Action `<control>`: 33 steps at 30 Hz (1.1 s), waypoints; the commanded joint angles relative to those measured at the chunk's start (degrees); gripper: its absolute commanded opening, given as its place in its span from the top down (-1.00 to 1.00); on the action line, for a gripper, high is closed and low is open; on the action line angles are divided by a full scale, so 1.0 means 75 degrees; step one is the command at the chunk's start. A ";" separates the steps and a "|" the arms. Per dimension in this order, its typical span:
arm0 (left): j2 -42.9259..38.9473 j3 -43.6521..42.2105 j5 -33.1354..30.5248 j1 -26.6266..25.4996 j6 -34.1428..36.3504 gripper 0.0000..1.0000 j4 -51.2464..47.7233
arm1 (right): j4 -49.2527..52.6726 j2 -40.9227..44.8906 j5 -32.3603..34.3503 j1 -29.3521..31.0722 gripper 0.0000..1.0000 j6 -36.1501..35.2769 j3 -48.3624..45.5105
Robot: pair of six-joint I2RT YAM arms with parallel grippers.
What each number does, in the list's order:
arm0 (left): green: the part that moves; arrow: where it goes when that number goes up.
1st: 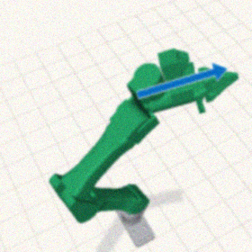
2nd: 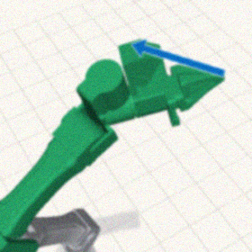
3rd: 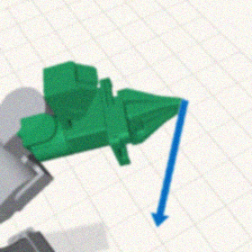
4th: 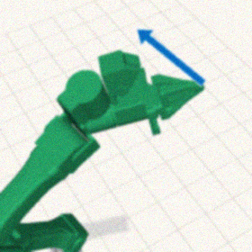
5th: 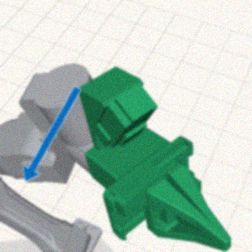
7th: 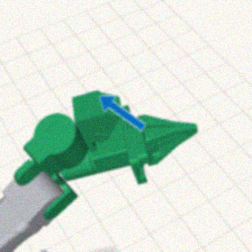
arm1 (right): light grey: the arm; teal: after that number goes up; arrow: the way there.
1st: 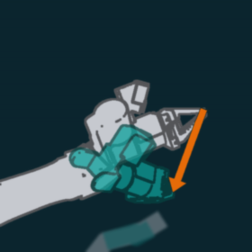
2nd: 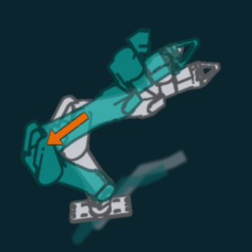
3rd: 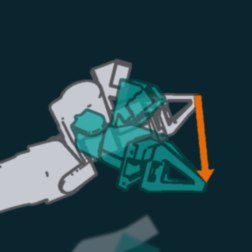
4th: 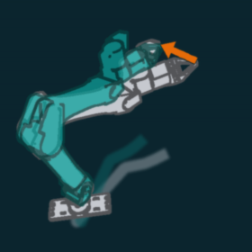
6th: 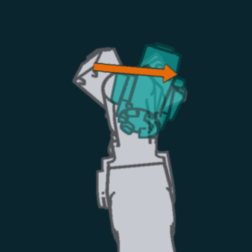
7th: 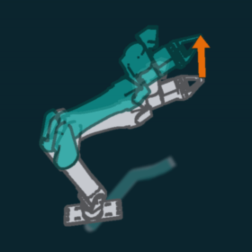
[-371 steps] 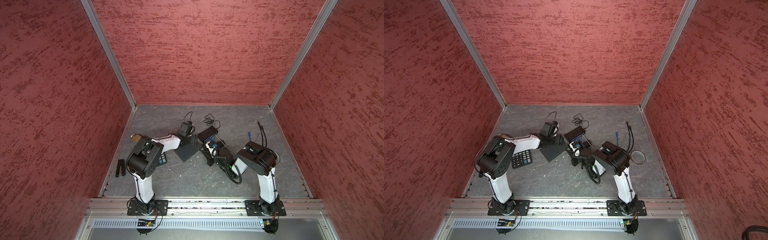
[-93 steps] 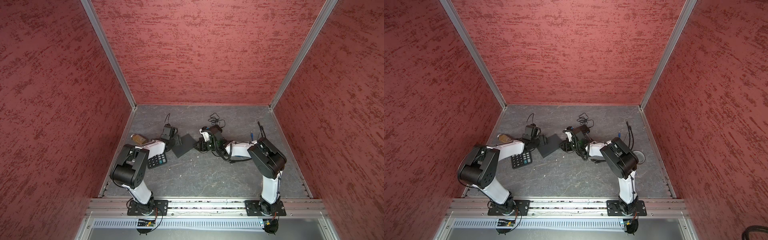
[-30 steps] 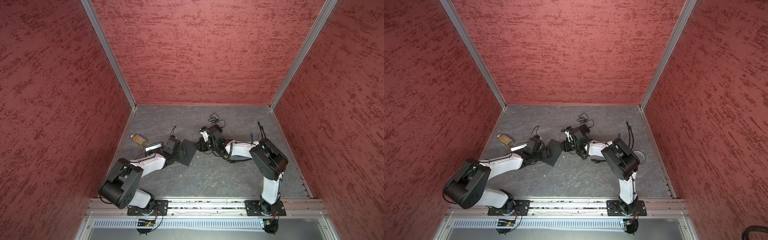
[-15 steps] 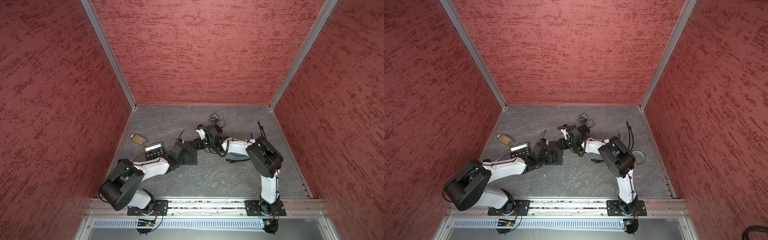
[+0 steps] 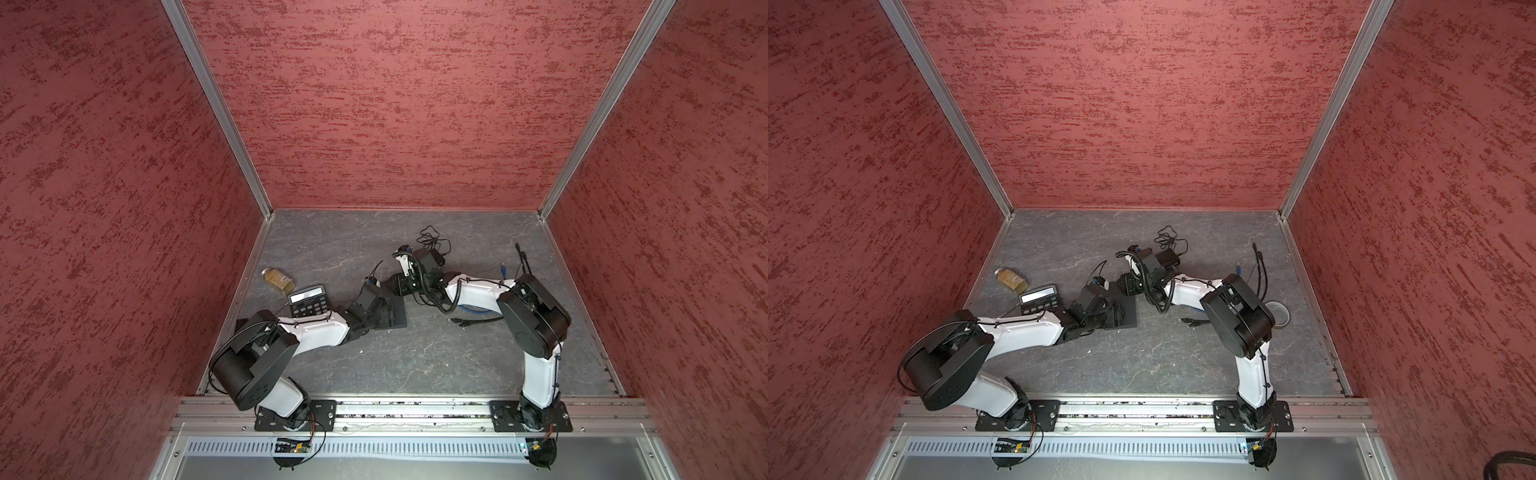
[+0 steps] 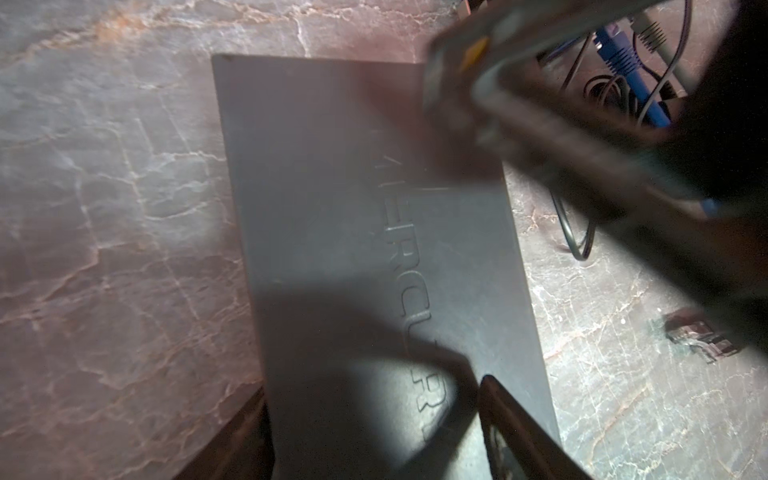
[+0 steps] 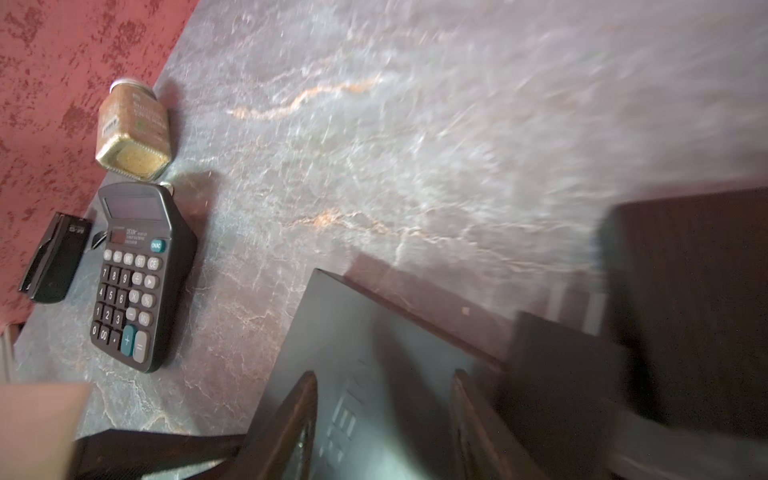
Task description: Insert the plug into the switch port
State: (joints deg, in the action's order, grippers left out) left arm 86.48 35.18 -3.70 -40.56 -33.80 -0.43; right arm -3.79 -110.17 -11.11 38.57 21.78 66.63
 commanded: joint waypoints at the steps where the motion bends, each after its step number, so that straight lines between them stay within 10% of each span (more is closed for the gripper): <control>1: -0.0174 0.0006 0.0164 -0.0024 0.0132 -0.50 -0.0680 | 0.0053 0.0745 0.0703 -0.0102 -0.07 -0.0236 -0.0279; 14: -0.0843 0.0456 0.0486 0.1071 0.0697 -0.52 -0.1070 | -0.0663 0.2481 0.1518 0.0059 -0.18 -0.1179 -0.2730; 28: 0.0847 0.1915 0.1463 0.2560 0.1451 -0.52 -0.0889 | -0.1400 0.2933 0.2725 0.2087 -0.38 -0.2681 -0.3322; 33: 0.1045 0.1887 0.1797 0.2891 0.1377 -0.51 -0.0597 | -0.1035 0.2270 0.3112 0.2674 -0.97 -0.2970 -0.2643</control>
State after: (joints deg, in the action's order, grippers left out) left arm 93.95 48.90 7.14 -19.90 -24.40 -7.35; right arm -12.16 -90.94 8.19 56.66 1.50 43.51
